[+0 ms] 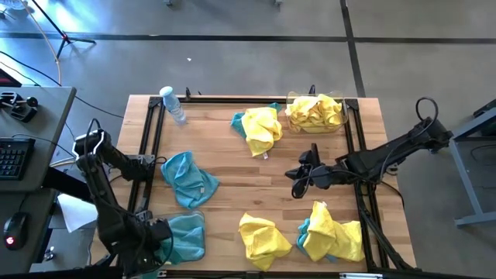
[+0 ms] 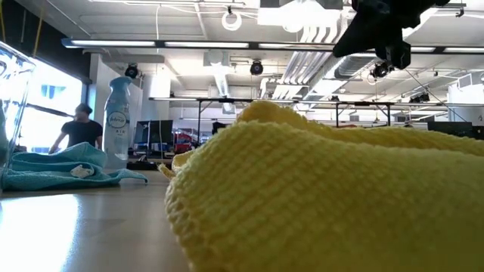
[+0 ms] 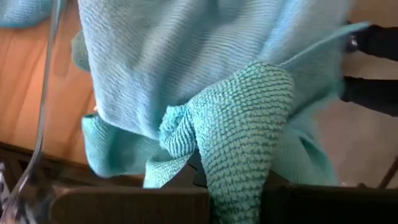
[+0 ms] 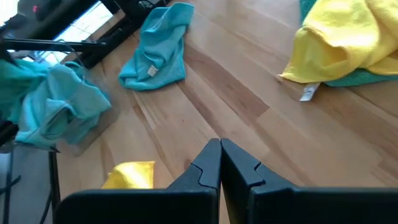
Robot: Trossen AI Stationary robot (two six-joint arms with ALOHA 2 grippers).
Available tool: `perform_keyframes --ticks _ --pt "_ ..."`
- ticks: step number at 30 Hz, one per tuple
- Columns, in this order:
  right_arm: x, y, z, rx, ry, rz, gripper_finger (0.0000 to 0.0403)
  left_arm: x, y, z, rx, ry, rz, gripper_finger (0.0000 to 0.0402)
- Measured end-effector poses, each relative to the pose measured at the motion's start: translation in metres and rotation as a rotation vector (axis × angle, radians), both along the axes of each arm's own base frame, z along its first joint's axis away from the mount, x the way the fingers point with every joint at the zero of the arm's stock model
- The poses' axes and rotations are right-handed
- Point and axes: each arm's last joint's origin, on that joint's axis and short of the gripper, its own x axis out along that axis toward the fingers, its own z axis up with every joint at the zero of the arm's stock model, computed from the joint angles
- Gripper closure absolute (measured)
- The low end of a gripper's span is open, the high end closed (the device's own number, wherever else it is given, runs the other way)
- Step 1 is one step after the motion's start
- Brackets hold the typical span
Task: Sort microfiber towel by color & place in baskets
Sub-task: Put the blue microfiber towel into the bottom transparent bin
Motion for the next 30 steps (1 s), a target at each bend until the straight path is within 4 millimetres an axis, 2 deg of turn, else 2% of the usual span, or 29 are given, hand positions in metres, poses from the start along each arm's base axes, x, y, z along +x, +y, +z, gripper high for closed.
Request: perform_keyframes --ticks 8,13,20,30 --pt "0.007 0.003 0.002 0.026 -0.054 0.003 0.0403 -0.009 0.014 -0.045 0.056 0.097 -0.036 0.0401" --pt "0.008 0.003 0.004 0.04 -0.076 0.0 0.0403 -0.01 0.017 -0.061 0.047 0.085 -0.069 0.0401" --pt "0.008 0.003 0.004 0.052 -0.079 -0.006 0.0403 -0.011 0.019 -0.064 0.07 0.087 -0.05 0.0392" --pt "0.008 0.003 0.004 0.05 -0.079 -0.005 0.0403 -0.002 0.021 -0.059 0.046 0.1 -0.025 0.0301"
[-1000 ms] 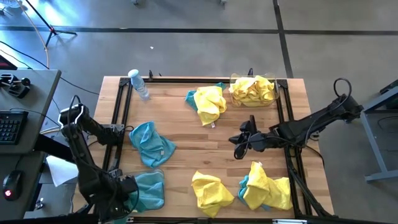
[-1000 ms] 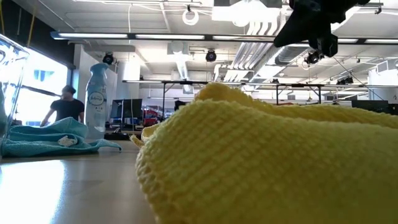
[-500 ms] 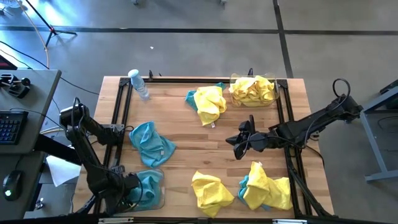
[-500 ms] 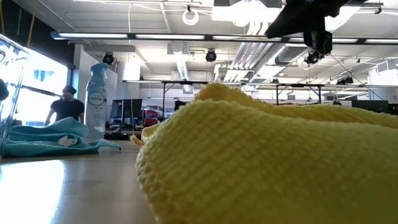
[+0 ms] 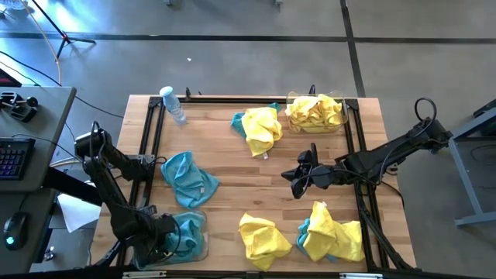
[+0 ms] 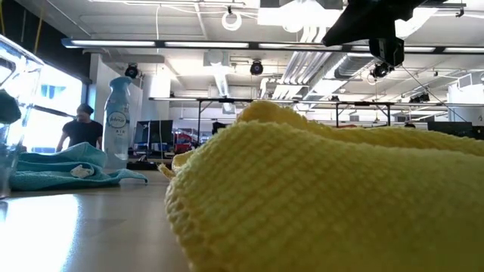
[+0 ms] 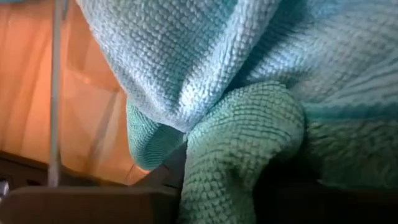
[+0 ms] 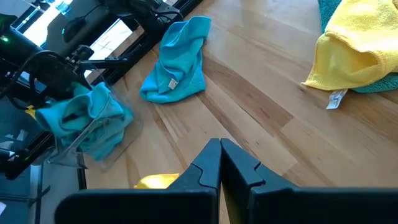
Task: Sort microfiber towel by color & place in baskets
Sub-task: Put the blue microfiber towel into the bottom transparent bin
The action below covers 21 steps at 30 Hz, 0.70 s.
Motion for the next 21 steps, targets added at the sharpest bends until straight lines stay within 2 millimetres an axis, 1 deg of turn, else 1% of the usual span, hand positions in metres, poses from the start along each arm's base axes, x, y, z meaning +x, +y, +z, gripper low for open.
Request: perform_keyframes --ticks 4,8,16,18,21 --pt "0.0 0.0 0.0 -0.013 0.002 0.008 0.0403 0.009 0.002 0.013 -0.077 0.028 -0.02 0.027" --pt "0.0 0.0 0.0 -0.024 0.004 0.015 0.0403 0.013 0.011 0.034 -0.163 0.015 0.033 0.0253" --pt "0.0 0.0 0.0 -0.047 0.008 0.029 0.0403 0.005 0.035 0.073 -0.326 -0.031 0.231 0.0252" --pt "0.0 0.0 0.0 -0.052 0.009 0.032 0.0403 0.003 0.038 0.078 -0.355 -0.032 0.273 0.0253" --pt "0.0 0.0 0.0 -0.055 0.01 0.034 0.0403 0.0 0.039 0.082 -0.379 -0.034 0.287 0.0254"
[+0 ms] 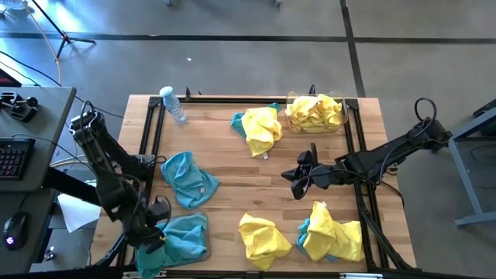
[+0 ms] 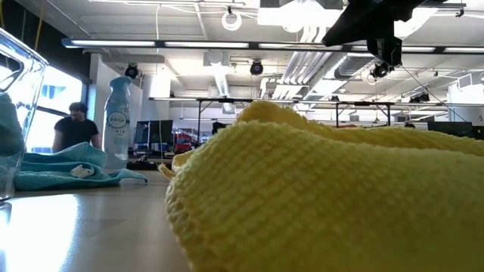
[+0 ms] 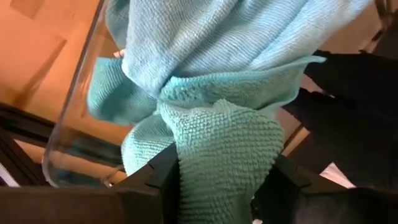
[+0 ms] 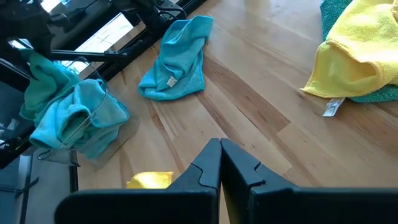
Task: Sort microfiber towel by color & place in baskets
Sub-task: Put the blue microfiber towel into the bottom transparent bin
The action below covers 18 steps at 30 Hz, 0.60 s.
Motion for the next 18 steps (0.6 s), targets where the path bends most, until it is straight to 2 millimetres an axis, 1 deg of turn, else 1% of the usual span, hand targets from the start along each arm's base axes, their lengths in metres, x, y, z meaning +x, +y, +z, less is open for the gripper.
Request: perform_keyframes --ticks 4,6,10,12,13,15,16,17,18 --pt "0.0 0.0 0.0 -0.013 0.003 0.008 0.0403 -0.001 0.001 -0.001 0.021 0.016 0.006 0.0254" --pt "0.0 0.0 0.0 -0.013 0.003 0.008 0.0403 0.0 -0.001 -0.004 0.025 0.016 0.004 0.0255" --pt "0.0 0.0 0.0 -0.013 0.003 0.008 0.0403 0.009 -0.016 -0.011 -0.016 -0.036 -0.121 0.0255" --pt "0.0 0.0 0.0 -0.013 0.003 0.008 0.0403 0.007 -0.015 -0.014 0.019 -0.022 -0.163 0.0255" --pt "0.0 0.0 0.0 -0.013 0.003 0.008 0.0403 0.005 -0.012 -0.016 0.057 0.01 -0.152 0.0255" --pt "0.0 0.0 0.0 -0.007 0.002 0.004 0.0403 0.001 -0.004 -0.019 0.139 0.084 -0.058 0.0255" --pt "0.0 0.0 0.0 -0.006 0.002 0.004 0.0403 0.001 -0.003 -0.02 0.146 0.089 -0.012 0.0255" --pt "0.0 0.0 0.0 -0.005 0.002 0.004 0.0403 0.003 -0.006 -0.018 0.118 0.061 0.004 0.0255" --pt "0.0 0.0 0.0 -0.001 0.001 0.001 0.0403 0.007 -0.011 -0.016 0.069 0.012 -0.016 0.0255"
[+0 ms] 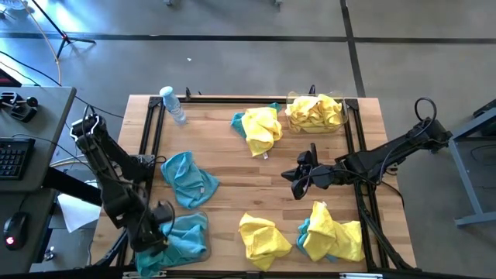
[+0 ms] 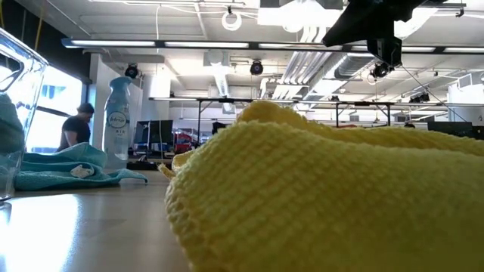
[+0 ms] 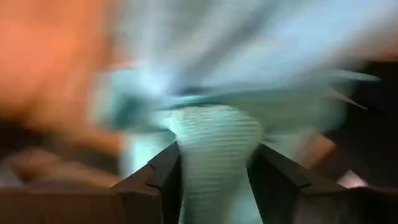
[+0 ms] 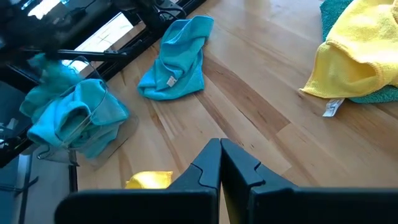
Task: Sort microfiber towel by color & place in baskets
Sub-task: Put the blue microfiber towel into the bottom transparent bin
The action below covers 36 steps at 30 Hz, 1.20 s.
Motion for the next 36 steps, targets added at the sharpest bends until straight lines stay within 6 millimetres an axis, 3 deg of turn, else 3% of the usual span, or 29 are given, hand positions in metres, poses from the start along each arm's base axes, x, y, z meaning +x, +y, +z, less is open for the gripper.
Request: perform_keyframes --ticks 4,8,13,16,21,26,30,36 --pt "0.0 0.0 0.0 0.01 -0.002 -0.006 0.0403 0.006 -0.01 0.006 -0.091 -0.115 -0.135 0.0255" --pt "0.0 0.0 0.0 0.01 -0.002 -0.006 0.0403 -0.001 0.001 0.0 0.012 0.003 -0.031 0.0255" --pt "0.0 0.0 0.0 0.01 -0.002 -0.006 0.0403 0.004 -0.007 0.005 -0.067 -0.092 -0.125 0.0255" --pt "0.0 0.0 0.0 0.01 -0.002 -0.006 0.0403 0.001 -0.002 0.002 -0.019 -0.028 -0.065 0.0255" --pt "-0.001 0.0 -0.001 -0.003 0.013 -0.001 0.0403 0.005 -0.007 0.005 -0.056 -0.108 -0.11 0.0255" --pt "-0.001 0.0 -0.001 -0.017 0.015 0.007 0.0403 0.002 -0.002 0.002 -0.008 -0.069 -0.05 0.0255" --pt "-0.001 0.0 -0.001 -0.018 0.015 0.007 0.0403 0.004 -0.004 0.01 -0.031 -0.101 -0.083 0.0255" --pt "-0.001 0.0 -0.001 -0.018 0.015 0.008 0.0403 -0.002 0.008 0.031 0.103 -0.042 -0.022 0.0255"
